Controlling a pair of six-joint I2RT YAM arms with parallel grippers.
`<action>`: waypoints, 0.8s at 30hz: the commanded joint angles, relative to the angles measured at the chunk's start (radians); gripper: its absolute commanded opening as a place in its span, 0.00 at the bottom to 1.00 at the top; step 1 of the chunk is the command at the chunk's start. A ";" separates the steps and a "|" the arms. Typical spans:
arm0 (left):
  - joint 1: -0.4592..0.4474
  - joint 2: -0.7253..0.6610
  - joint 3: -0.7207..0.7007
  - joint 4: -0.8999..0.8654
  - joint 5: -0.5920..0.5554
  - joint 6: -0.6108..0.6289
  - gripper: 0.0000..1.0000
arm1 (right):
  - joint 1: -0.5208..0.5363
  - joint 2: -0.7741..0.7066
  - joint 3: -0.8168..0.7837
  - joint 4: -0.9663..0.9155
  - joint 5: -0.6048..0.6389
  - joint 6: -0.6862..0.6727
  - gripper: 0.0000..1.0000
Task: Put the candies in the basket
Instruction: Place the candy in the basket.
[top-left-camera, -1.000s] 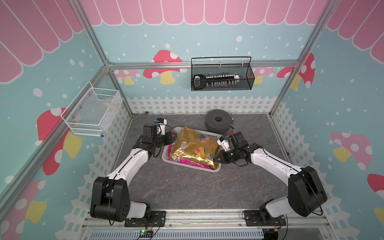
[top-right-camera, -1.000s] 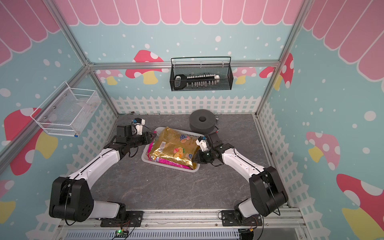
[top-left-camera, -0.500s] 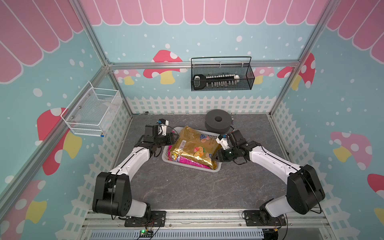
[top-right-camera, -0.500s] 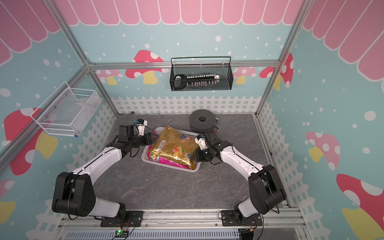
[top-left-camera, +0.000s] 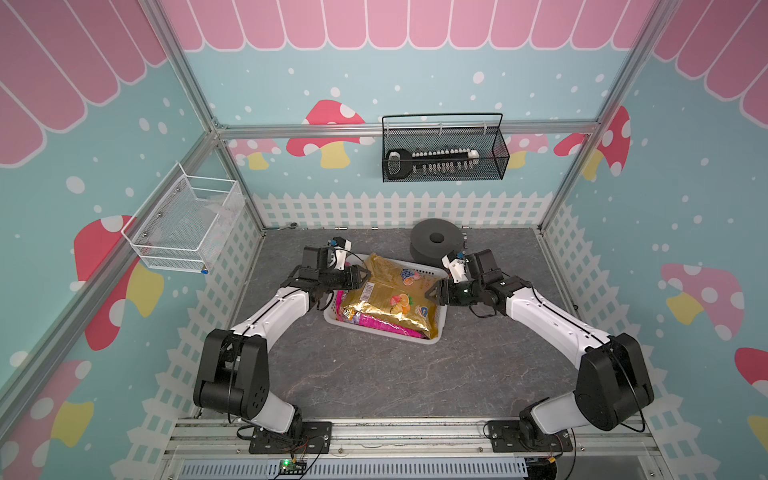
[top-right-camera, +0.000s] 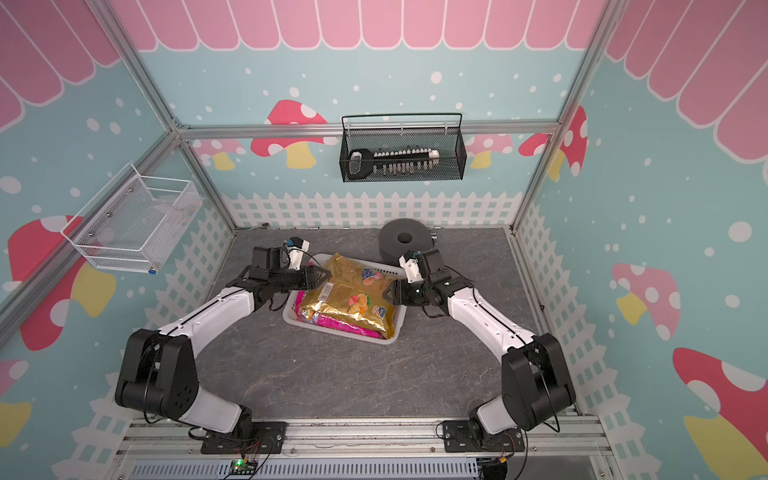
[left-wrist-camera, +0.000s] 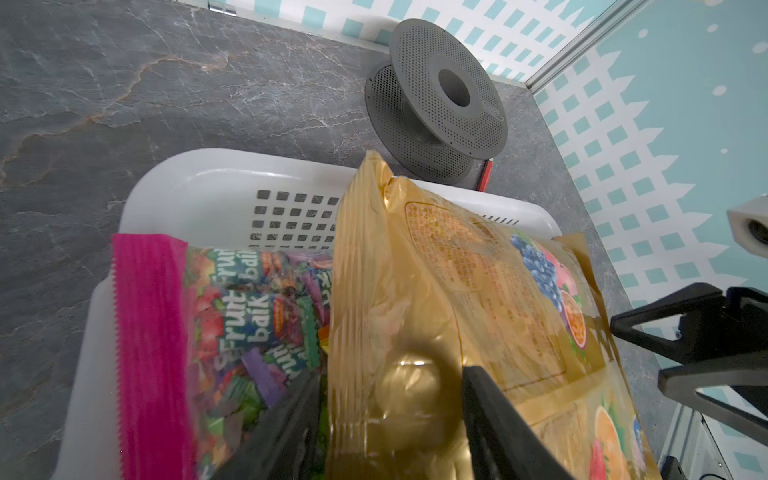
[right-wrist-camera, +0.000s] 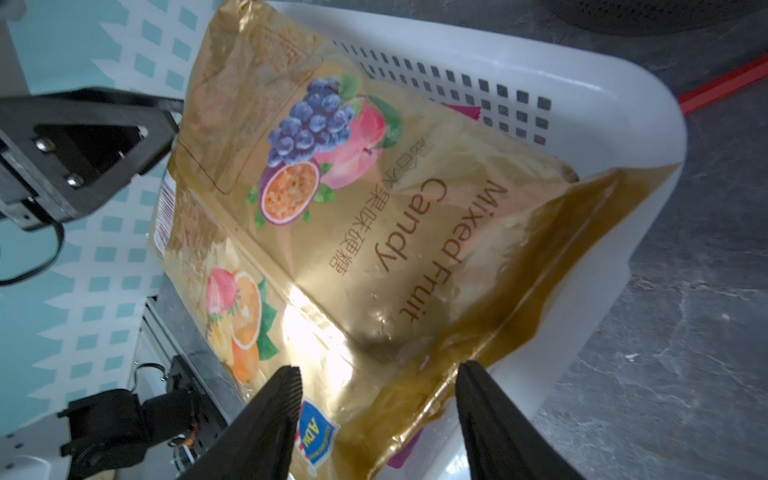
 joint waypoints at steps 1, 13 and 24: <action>-0.003 0.015 0.011 -0.011 0.036 0.007 0.56 | -0.011 0.046 0.006 0.062 -0.007 0.023 0.69; -0.003 -0.012 -0.005 -0.011 0.007 -0.002 0.55 | -0.006 0.103 -0.074 0.344 -0.240 0.050 0.74; 0.027 -0.077 -0.052 -0.014 -0.056 0.002 0.55 | 0.029 0.143 -0.020 0.320 -0.210 0.044 0.74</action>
